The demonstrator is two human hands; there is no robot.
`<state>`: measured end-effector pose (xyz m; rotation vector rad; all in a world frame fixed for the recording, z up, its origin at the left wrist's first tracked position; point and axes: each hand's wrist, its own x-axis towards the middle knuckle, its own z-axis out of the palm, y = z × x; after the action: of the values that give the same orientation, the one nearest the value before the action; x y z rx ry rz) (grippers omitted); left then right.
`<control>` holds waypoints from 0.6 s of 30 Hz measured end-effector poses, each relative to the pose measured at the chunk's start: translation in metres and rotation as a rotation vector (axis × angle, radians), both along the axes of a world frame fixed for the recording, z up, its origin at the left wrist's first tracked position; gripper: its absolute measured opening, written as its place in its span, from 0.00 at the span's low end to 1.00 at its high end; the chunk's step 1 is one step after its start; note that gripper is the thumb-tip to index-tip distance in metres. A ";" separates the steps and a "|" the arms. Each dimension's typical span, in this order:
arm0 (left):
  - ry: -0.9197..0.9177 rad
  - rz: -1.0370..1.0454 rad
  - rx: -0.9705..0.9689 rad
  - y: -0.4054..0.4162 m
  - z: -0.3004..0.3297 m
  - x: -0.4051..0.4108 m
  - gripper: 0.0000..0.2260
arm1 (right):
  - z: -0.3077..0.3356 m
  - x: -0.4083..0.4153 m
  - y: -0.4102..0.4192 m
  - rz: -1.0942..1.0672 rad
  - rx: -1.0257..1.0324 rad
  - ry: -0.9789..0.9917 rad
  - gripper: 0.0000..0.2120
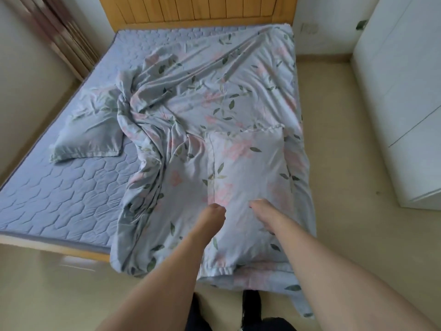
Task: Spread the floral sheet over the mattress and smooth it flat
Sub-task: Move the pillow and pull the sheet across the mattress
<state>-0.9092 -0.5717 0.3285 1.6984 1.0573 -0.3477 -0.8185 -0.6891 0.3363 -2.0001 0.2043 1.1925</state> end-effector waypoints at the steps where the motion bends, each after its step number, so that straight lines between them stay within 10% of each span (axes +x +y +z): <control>1: -0.027 0.028 0.025 0.009 0.007 -0.003 0.04 | 0.014 -0.005 0.013 0.025 0.010 -0.012 0.14; 18: 0.019 0.361 0.093 0.276 0.017 -0.265 0.09 | 0.048 -0.228 0.283 0.281 0.092 -0.012 0.07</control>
<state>-1.1746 -0.2958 0.3459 1.5472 1.3837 -0.0835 -1.0466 -0.4056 0.3838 -1.9997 -0.1413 1.3371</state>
